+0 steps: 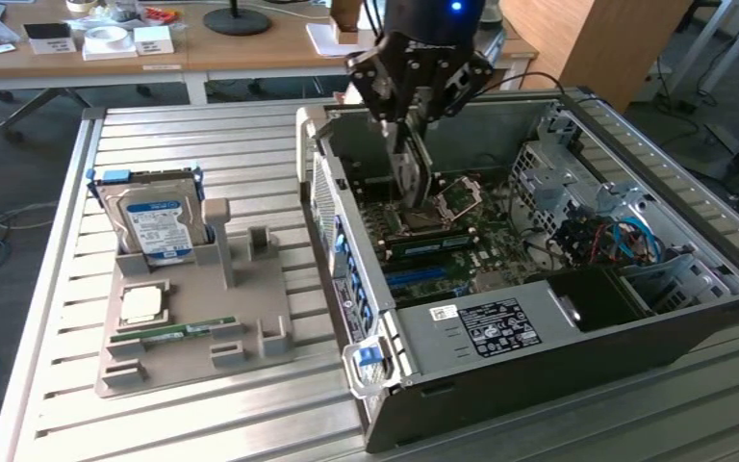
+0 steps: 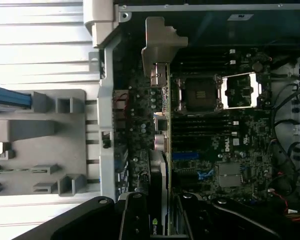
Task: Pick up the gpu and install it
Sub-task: 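Pick up the gpu and move the gpu toward the slot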
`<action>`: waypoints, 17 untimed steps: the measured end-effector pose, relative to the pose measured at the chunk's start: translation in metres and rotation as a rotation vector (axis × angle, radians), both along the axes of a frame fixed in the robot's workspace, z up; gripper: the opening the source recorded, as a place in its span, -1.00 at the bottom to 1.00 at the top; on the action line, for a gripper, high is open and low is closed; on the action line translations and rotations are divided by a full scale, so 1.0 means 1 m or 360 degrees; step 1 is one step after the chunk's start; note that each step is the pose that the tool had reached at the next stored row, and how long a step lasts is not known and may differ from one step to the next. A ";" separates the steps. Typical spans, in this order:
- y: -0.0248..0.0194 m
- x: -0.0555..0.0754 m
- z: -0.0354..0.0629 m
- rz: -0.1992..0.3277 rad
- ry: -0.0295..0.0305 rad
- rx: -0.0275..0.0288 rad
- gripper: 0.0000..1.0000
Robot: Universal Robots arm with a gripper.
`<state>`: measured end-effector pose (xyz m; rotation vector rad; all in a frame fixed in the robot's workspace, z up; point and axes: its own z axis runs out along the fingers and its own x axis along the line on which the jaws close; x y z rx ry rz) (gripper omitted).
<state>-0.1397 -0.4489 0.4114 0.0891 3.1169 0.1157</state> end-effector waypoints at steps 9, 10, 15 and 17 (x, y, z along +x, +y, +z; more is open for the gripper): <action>0.0000 0.040 0.0000 0.0000 0.00001 0.00077 -0.46; 0.0000 0.044 0.0000 0.0000 0.00001 0.00082 -0.46; 0.0000 0.064 0.0000 0.0000 0.00001 0.00106 -0.46; 0.0000 0.073 0.0000 0.0000 0.00001 0.00116 -0.46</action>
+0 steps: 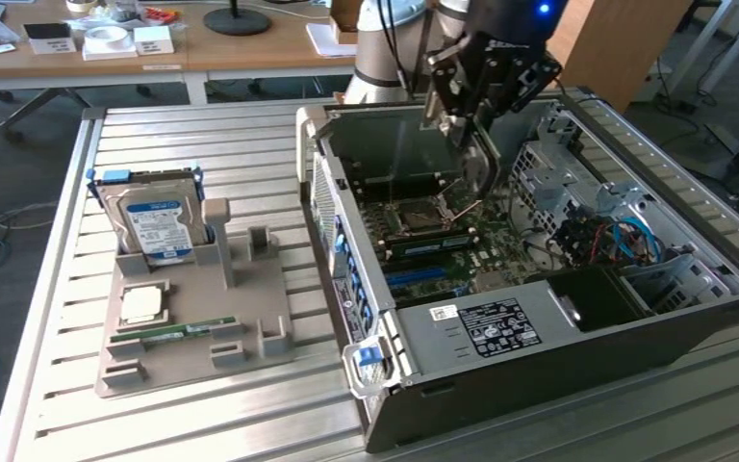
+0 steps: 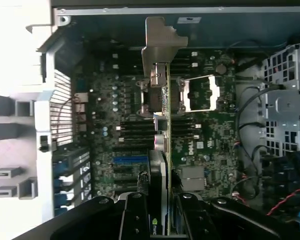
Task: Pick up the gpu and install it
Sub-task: 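Pick up the gpu and move the gpu toward the slot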
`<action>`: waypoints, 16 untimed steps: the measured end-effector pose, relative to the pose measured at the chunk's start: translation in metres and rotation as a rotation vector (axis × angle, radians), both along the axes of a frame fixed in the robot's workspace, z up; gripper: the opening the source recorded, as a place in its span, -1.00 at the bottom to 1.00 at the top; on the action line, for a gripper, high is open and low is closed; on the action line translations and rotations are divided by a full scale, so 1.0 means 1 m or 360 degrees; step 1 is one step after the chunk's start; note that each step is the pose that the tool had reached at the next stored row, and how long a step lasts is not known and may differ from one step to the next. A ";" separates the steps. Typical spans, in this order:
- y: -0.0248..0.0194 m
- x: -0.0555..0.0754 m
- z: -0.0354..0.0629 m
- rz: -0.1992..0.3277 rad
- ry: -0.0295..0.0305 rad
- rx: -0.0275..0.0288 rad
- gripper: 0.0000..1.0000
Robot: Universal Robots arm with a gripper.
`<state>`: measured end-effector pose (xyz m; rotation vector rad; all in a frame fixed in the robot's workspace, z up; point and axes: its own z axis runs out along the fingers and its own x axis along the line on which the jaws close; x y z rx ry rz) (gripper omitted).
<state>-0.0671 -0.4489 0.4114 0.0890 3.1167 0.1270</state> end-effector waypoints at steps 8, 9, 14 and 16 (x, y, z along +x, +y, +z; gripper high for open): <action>0.0000 0.030 0.0001 0.0010 0.00001 0.00023 -0.46; 0.0000 0.034 0.0000 0.0012 0.00000 0.00026 -0.46; 0.0000 0.048 0.0000 0.0018 0.00000 0.00035 -0.46; 0.0000 0.051 0.0000 0.0019 0.00000 0.00035 -0.46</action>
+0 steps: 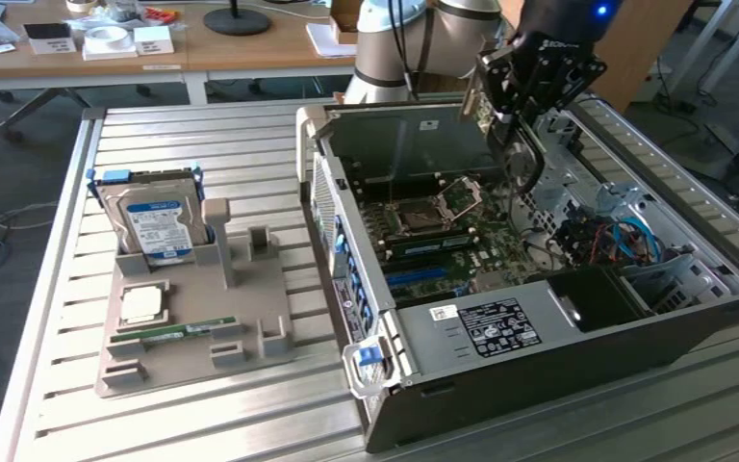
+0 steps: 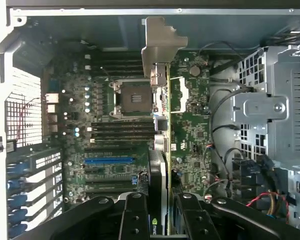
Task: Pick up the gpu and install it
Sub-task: 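Pick up the gpu and move the gpu toward the slot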
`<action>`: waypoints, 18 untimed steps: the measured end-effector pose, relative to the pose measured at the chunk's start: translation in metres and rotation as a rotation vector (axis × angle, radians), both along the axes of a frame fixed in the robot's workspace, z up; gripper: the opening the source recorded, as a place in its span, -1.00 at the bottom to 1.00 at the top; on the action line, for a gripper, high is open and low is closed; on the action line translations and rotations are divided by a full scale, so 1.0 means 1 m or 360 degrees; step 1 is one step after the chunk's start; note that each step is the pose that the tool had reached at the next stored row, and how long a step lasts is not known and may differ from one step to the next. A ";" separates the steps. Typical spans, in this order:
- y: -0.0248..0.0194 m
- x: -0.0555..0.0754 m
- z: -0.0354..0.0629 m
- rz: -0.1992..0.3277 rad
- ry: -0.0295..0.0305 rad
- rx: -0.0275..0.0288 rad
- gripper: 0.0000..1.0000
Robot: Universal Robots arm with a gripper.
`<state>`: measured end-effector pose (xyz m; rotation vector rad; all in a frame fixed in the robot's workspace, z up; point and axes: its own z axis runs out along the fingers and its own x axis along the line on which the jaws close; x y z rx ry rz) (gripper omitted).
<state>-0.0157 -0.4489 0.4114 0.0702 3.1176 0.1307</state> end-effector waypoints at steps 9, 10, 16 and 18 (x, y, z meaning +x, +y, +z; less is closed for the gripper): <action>0.0000 0.009 -0.0002 0.0000 -0.00001 0.00003 -0.46; 0.0000 0.012 -0.0003 0.0001 -0.00001 0.00004 -0.46; 0.0000 0.029 -0.0008 0.0007 0.00000 -0.00001 -0.46; 0.0000 0.037 -0.0010 0.0008 -0.00001 0.00003 -0.46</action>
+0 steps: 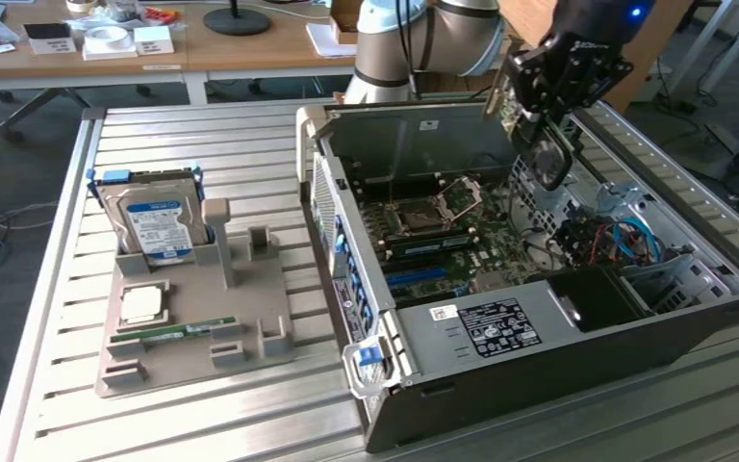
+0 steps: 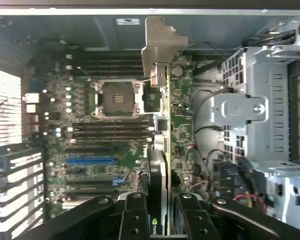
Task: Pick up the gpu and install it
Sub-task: 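Pick up the gpu and move the gpu toward the slot, then insert the gpu into the slot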
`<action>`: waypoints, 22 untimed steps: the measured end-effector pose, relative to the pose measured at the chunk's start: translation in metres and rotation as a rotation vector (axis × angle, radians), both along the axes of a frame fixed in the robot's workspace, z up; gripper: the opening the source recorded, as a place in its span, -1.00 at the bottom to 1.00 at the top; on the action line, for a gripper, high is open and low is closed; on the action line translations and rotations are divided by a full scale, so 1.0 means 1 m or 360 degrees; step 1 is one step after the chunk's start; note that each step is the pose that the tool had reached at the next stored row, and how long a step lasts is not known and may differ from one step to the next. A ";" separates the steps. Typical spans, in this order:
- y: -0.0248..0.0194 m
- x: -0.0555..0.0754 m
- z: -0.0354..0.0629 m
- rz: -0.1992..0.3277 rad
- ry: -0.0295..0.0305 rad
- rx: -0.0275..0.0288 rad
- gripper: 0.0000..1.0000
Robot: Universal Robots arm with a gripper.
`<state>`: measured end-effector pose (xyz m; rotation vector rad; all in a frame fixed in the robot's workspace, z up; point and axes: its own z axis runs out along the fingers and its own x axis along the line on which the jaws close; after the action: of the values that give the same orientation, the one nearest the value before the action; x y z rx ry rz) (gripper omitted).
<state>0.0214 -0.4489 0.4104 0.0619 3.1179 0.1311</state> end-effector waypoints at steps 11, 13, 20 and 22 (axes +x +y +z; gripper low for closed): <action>0.0000 0.030 -0.0004 0.0004 0.00001 -0.00001 -0.46; 0.0000 0.030 -0.0004 0.0004 0.00001 -0.00001 -0.46; 0.0000 0.030 -0.0004 0.0004 0.00000 -0.00001 -0.46; 0.0000 0.030 -0.0004 0.0009 0.00001 -0.00002 -0.46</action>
<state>0.0519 -0.4489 0.4100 0.0526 3.1184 0.1310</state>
